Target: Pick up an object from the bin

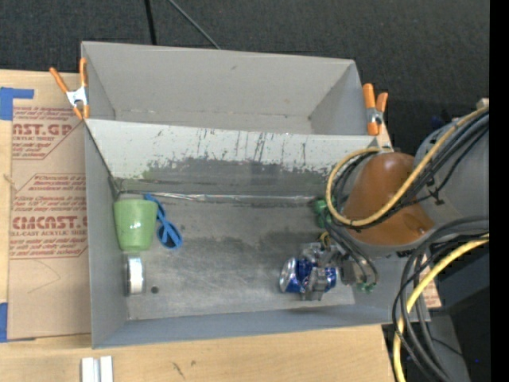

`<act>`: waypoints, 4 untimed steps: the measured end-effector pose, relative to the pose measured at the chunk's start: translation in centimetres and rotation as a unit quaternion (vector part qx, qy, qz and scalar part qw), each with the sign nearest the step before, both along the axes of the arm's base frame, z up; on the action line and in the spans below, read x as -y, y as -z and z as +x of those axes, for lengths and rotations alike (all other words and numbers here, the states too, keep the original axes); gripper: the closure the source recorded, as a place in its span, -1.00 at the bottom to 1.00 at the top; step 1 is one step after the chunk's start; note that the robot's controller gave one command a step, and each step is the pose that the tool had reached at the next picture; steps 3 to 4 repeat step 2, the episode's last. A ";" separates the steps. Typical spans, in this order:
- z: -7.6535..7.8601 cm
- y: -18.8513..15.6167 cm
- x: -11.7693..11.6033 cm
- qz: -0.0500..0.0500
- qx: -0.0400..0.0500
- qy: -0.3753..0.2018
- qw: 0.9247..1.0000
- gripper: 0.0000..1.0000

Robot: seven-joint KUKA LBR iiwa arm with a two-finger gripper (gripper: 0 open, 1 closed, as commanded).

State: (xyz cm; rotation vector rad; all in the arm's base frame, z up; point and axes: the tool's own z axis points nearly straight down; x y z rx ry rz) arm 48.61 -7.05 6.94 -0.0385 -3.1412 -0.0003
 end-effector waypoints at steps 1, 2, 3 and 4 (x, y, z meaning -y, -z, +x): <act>2.2 -10.6 -5.0 0.001 0.005 0.000 1.000 1.00; 0.9 -21.1 -2.6 0.000 0.005 0.002 1.000 1.00; 0.9 -21.1 -2.6 0.000 0.005 0.002 1.000 1.00; 0.9 -21.1 -2.6 0.000 0.005 0.002 1.000 1.00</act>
Offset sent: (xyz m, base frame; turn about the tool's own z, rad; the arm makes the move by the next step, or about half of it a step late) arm 0.0190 0.0472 0.1019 0.0040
